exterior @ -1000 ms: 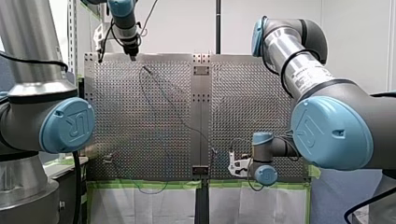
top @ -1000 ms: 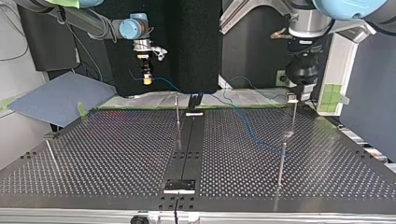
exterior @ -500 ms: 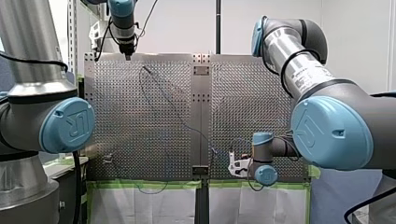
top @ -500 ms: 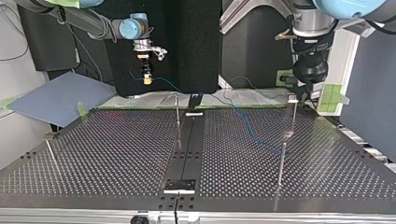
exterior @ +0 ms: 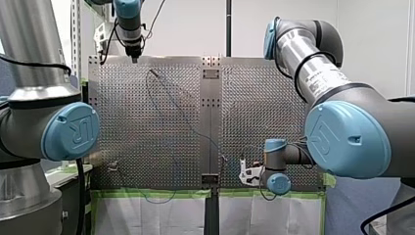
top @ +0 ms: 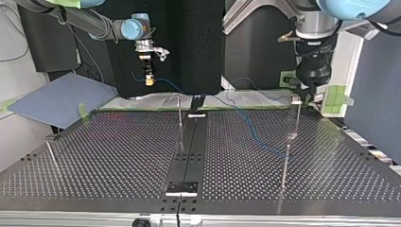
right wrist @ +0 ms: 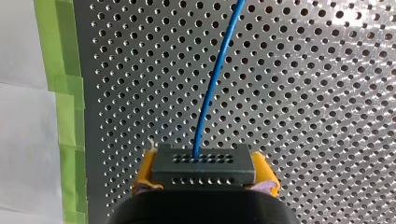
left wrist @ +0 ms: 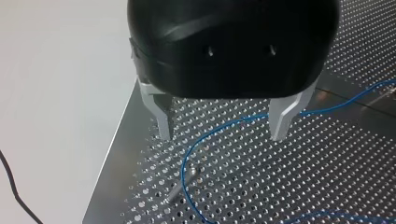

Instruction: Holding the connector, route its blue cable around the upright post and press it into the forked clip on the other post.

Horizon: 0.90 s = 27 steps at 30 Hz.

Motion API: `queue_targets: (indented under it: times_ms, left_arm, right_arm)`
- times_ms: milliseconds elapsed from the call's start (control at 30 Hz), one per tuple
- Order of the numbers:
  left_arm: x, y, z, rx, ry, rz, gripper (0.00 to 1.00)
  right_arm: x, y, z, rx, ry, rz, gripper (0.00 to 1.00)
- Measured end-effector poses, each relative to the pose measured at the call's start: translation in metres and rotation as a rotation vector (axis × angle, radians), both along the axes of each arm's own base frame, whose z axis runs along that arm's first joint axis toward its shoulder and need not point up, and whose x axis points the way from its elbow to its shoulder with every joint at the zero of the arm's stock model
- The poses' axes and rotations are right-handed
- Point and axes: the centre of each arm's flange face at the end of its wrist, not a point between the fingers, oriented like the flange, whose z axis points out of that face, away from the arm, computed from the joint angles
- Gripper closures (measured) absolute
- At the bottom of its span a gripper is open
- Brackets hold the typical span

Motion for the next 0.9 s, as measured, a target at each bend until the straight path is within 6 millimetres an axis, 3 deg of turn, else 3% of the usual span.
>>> queue_targets:
  times_ms: [400, 900]
  left_arm:
    - [0.032, -0.023, -0.026, 0.057, 0.008, -0.128, 0.01]
    - [0.055, -0.056, -0.038, 0.132, -0.059, -0.318, 0.01]
  right_arm:
    - [0.002, 0.001, 0.0, 0.005, -0.001, 0.01, 1.0]
    - [0.007, 0.003, 0.0, 0.015, -0.014, 0.045, 1.0]
